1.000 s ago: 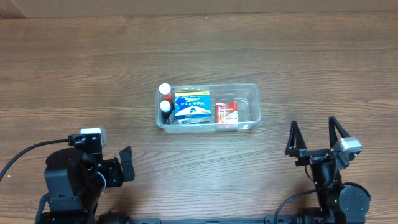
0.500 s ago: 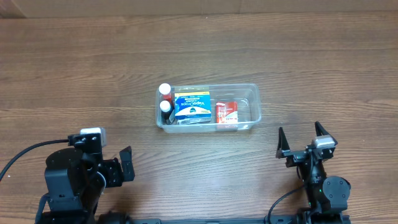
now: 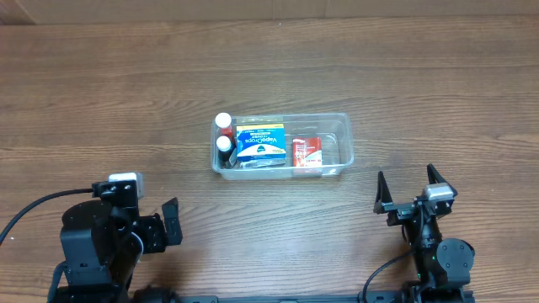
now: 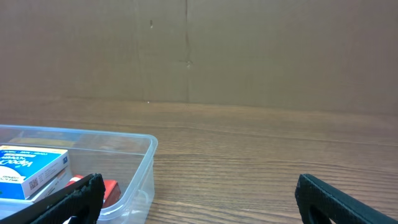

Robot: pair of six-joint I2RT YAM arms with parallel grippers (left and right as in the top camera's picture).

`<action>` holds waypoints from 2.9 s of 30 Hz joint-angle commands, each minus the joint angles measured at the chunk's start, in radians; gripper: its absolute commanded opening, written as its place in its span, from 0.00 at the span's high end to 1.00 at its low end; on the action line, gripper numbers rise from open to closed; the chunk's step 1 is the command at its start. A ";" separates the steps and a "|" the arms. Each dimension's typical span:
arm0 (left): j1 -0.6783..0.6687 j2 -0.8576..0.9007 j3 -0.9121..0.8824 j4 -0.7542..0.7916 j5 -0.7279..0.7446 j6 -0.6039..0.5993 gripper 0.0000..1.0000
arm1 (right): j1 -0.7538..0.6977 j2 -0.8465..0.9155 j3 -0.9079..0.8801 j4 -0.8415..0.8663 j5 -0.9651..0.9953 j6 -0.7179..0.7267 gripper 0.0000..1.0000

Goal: Pack container

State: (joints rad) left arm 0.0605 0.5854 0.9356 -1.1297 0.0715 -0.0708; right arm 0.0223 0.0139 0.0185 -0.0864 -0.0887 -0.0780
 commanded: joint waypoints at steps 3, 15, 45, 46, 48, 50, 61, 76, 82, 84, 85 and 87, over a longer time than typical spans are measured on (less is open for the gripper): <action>0.003 -0.001 -0.005 0.001 0.005 0.008 0.00 | 0.006 -0.011 -0.010 0.008 0.008 0.006 0.00; 0.003 -0.011 -0.005 0.001 0.004 0.008 0.00 | 0.006 -0.011 -0.010 0.008 0.008 0.006 0.00; 0.051 -0.583 -0.932 1.127 -0.055 0.056 0.00 | 0.006 -0.011 -0.010 0.009 0.008 0.006 0.00; 0.051 -0.583 -0.932 1.092 -0.055 0.055 0.00 | 0.006 -0.011 -0.010 0.008 0.008 0.006 0.00; 0.051 -0.582 -0.931 1.052 -0.048 0.025 0.00 | 0.006 -0.011 -0.010 0.009 0.008 0.006 0.00; 0.051 -0.582 -0.931 1.054 -0.045 -0.008 0.00 | 0.006 -0.011 -0.010 0.009 0.008 0.006 0.00; 0.051 -0.581 -0.931 1.054 -0.046 -0.007 0.00 | 0.006 -0.011 -0.010 0.009 0.008 0.006 0.00; 0.051 -0.581 -0.931 1.054 -0.046 -0.007 0.00 | 0.006 -0.011 -0.010 0.009 0.008 0.006 0.00; 0.051 -0.581 -0.931 1.054 -0.046 -0.007 0.00 | 0.006 -0.011 -0.010 0.009 0.008 0.006 0.00; 0.051 -0.581 -0.931 1.054 -0.046 -0.007 0.00 | 0.006 -0.011 -0.010 0.009 0.008 0.006 0.00; 0.051 -0.581 -0.931 1.054 -0.046 -0.007 0.00 | 0.006 -0.011 -0.010 0.009 0.008 0.006 0.00; 0.051 -0.581 -0.931 1.054 -0.046 -0.007 0.00 | 0.006 -0.011 -0.010 0.009 0.008 0.006 0.00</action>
State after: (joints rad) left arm 0.1055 0.0147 0.0082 -0.0750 0.0265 -0.0601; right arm 0.0223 0.0128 0.0185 -0.0826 -0.0887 -0.0784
